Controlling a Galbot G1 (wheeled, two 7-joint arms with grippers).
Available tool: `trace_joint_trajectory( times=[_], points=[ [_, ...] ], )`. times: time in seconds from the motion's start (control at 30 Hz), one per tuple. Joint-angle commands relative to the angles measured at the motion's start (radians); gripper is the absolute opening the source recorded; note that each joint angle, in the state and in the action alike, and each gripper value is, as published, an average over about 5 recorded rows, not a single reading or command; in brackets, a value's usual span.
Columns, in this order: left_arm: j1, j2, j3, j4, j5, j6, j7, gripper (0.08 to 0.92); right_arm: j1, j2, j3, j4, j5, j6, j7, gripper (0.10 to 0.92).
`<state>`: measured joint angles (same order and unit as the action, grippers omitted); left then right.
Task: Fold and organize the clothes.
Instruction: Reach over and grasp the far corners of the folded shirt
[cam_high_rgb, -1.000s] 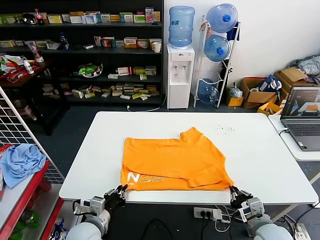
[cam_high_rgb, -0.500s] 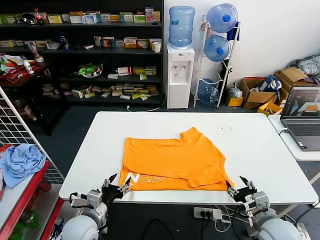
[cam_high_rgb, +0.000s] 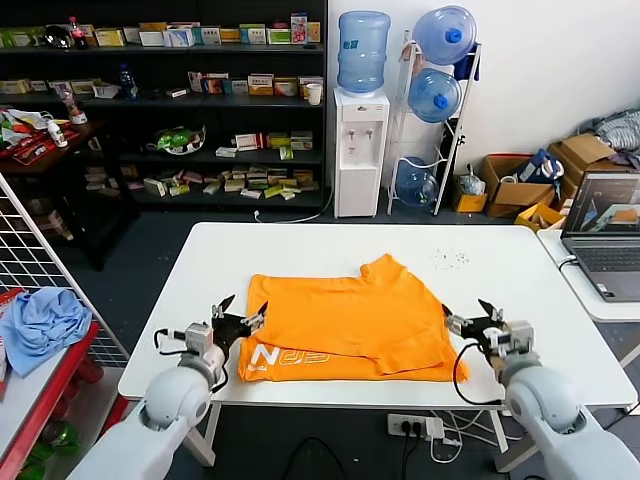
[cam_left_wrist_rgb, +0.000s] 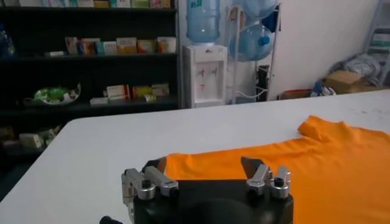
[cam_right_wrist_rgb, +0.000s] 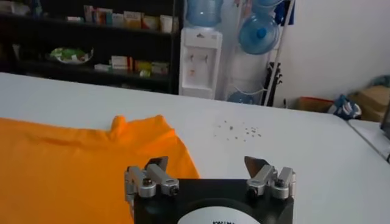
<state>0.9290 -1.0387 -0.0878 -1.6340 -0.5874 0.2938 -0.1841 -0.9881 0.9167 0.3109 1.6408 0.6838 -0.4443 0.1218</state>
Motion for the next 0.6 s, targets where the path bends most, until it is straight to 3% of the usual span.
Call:
trace_joint_trajectory(
  times=[0.03, 0.3, 0.6],
  points=[
    [-0.323, -0.066, 0.117, 0.328, -0.080, 0.024, 0.015, 0.823, 0.344, 0.029, -0.144, -0.308, 0.093, -0.076, -0.111, 0.823],
    [-0.429, -0.163, 0.141, 0.559, -0.069, 0.029, 0.031, 0.823, 0.478, 0.115, -0.241, -0.528, 0.026, -0.018, -0.203, 0.823],
    [-0.440, -0.227, 0.119, 0.685, -0.015, 0.021, 0.042, 0.823, 0.539, 0.210, -0.284, -0.726, -0.076, 0.068, -0.328, 0.823]
  ],
)
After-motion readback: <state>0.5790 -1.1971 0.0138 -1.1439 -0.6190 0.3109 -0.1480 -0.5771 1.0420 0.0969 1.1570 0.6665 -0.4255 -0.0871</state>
